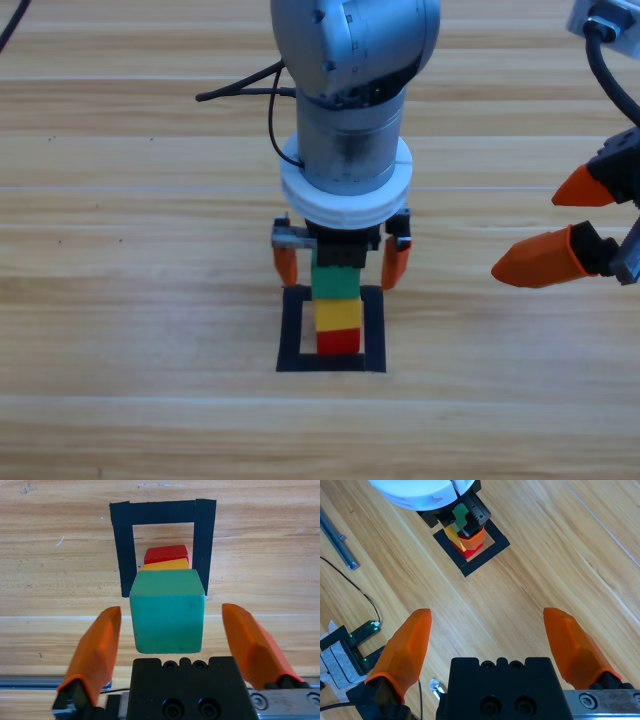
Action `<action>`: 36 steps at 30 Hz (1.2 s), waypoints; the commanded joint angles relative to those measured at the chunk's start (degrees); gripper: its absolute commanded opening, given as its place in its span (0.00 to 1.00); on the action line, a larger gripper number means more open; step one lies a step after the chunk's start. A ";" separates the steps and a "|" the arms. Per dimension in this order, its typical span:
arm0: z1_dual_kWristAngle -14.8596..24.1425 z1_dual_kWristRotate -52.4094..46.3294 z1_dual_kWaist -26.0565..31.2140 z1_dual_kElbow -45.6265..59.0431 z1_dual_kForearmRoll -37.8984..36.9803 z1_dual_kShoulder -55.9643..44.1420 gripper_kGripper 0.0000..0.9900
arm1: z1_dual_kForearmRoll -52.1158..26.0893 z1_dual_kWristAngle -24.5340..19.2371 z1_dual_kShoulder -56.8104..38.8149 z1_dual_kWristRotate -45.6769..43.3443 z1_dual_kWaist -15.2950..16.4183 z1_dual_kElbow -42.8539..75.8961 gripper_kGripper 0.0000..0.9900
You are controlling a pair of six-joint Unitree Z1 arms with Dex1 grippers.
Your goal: Stack the blocks in the rectangular block: red at the bottom, yellow in the middle, green on top
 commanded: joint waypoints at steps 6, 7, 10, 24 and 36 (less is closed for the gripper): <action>1.06 -0.45 -1.24 0.00 0.34 -1.26 1.00 | 1.27 1.23 -0.52 -0.78 -1.72 -0.01 1.00; 1.67 -0.81 -1.24 -0.09 0.34 -2.23 1.00 | 1.27 1.14 -0.52 -0.78 -1.72 -0.01 1.00; 4.57 -1.60 -0.89 -0.62 0.34 -5.92 1.00 | 1.27 1.14 -0.52 -0.78 -1.81 -0.01 1.00; 16.97 20.82 -4.58 -0.71 -3.18 -33.17 1.00 | 1.27 1.14 -0.43 -0.78 -1.72 -0.01 1.00; 15.65 41.29 -14.25 64.42 -48.44 -60.85 1.00 | 1.27 1.14 0.10 -0.95 -1.72 -0.10 1.00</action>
